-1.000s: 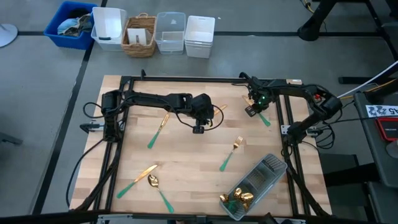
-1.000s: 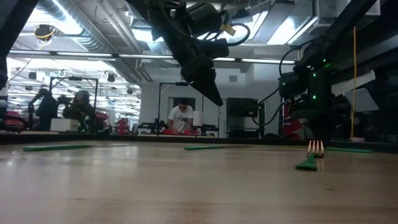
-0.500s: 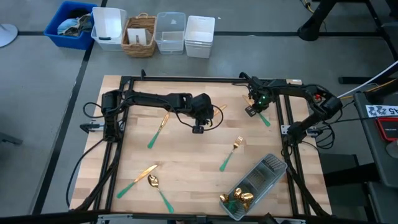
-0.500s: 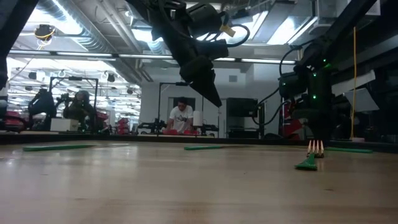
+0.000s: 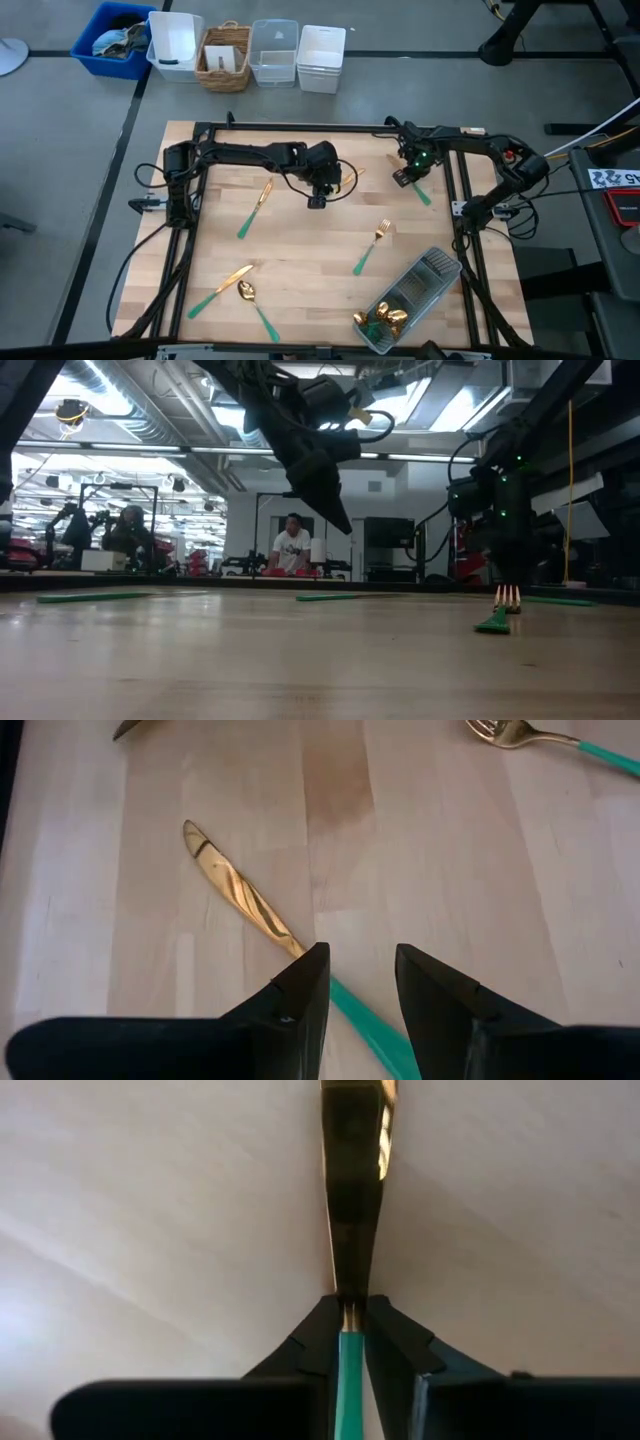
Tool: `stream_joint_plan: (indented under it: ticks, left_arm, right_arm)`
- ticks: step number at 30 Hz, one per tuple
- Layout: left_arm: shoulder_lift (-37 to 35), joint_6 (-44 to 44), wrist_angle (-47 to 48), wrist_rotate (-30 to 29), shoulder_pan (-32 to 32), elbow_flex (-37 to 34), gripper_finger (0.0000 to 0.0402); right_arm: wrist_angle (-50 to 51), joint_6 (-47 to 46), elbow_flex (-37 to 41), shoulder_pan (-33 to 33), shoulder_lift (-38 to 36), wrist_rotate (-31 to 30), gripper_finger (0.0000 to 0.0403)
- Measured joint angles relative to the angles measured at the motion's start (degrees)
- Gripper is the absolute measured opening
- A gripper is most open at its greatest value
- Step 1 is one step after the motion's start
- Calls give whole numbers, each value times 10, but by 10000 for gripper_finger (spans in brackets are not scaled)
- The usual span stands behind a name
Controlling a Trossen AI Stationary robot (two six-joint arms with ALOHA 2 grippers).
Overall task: Sort silverware
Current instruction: Put the top right table knife into the utensil organizer
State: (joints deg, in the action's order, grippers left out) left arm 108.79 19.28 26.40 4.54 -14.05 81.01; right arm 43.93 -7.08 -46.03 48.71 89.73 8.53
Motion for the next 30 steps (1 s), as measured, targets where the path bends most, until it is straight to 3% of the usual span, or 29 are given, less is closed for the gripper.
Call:
stream_joint_plan:
  ticks: [16, 22, 30]
  left_arm:
    - [0, 6, 15, 3, -7, 0, 109]
    - [0, -7, 55, 31, -21, 0, 109]
    - [0, -9, 61, 47, -30, 0, 109]
  right_arm:
    - [-9, 1, -41, 0, -1, 148, 48]
    - [-10, 16, -63, 0, -2, 214, 48]
    - [-10, 16, -88, 0, -2, 247, 48]
